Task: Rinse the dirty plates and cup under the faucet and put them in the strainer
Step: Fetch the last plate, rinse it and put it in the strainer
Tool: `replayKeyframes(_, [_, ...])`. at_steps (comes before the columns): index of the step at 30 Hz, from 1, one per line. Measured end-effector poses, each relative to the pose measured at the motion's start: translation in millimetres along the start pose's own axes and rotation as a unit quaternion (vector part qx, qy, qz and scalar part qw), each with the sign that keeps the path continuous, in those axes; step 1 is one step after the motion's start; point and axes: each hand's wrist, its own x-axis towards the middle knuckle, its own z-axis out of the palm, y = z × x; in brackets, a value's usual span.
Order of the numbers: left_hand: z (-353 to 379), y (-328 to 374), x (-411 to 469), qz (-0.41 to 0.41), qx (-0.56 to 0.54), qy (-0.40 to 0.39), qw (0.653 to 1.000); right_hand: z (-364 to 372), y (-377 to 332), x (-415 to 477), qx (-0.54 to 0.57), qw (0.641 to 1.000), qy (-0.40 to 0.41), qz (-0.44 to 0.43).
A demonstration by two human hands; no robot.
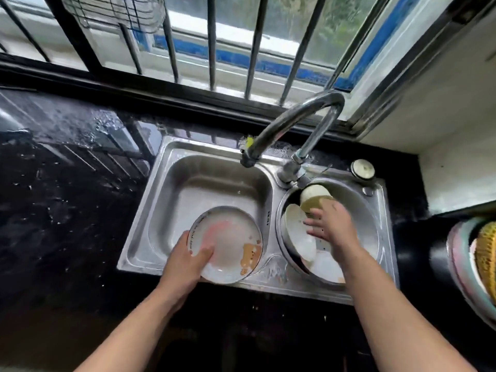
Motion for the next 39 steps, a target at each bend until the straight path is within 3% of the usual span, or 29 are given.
replayKeyframes(7, [21, 7, 67, -0.014, 0.017, 0.049, 0.999, 14, -56, 135, -0.018, 0.994, 0.08, 0.075])
replayKeyframes(11, [31, 6, 83, -0.015, -0.001, 0.05, 0.999, 20, -44, 150, -0.052, 0.994, 0.096, 0.002])
replayKeyframes(21, [37, 5, 93, -0.039, -0.076, 0.052, 0.995, 22, -26, 160, -0.056, 0.991, 0.097, -0.076])
replayKeyframes(28, [38, 9, 93, -0.051, -0.083, 0.059, 0.993, 27, -20, 164, -0.111, 0.982, 0.139, -0.058])
replayKeyframes(36, [36, 21, 90, -0.061, -0.091, 0.054, 0.993, 27, -32, 124, -0.047, 0.992, 0.119, 0.006])
replayKeyframes(38, [35, 22, 89, -0.064, -0.088, 0.056, 0.992, 33, -29, 96, -0.107, 0.981, 0.16, 0.004])
replayKeyframes(39, [35, 23, 89, -0.065, -0.088, 0.057, 0.992, 39, -21, 76, -0.153, 0.97, 0.185, -0.038])
